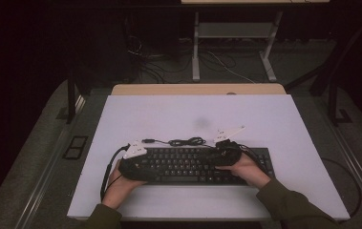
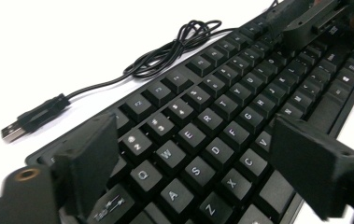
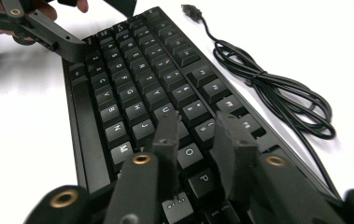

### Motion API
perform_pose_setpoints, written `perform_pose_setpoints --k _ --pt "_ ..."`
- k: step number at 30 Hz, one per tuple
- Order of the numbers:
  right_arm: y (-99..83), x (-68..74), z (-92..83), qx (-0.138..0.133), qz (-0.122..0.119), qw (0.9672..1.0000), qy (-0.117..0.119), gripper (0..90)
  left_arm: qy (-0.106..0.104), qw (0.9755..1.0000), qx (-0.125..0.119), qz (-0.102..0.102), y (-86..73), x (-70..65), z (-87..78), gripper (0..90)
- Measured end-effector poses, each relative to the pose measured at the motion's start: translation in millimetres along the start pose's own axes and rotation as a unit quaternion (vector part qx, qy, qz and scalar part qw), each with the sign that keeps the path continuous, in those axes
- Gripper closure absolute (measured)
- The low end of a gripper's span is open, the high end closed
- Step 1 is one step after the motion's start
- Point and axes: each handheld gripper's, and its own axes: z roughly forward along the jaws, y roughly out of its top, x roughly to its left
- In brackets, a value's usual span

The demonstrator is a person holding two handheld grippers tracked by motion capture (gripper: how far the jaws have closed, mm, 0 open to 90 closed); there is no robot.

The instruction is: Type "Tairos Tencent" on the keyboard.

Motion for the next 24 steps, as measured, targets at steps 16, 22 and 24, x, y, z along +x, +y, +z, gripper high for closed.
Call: perform_pose_setpoints --k 16,22,24 --pt "7.6 0.5 14.7 0.035 -0.02 0.9991 0.013 89.3 0.013 0.9997 0.005 -0.02 -6.6 0.9 -9.0 0.0" --pt "8.1 0.3 15.7 0.039 -0.022 0.9989 0.015 89.3 0.015 0.9997 0.005 -0.019 -7.4 0.9 -10.2 0.0" --pt "7.7 0.3 15.9 0.042 -0.024 0.9988 0.014 89.3 0.015 0.9997 0.005 -0.019 -7.5 1.0 -10.2 0.0"
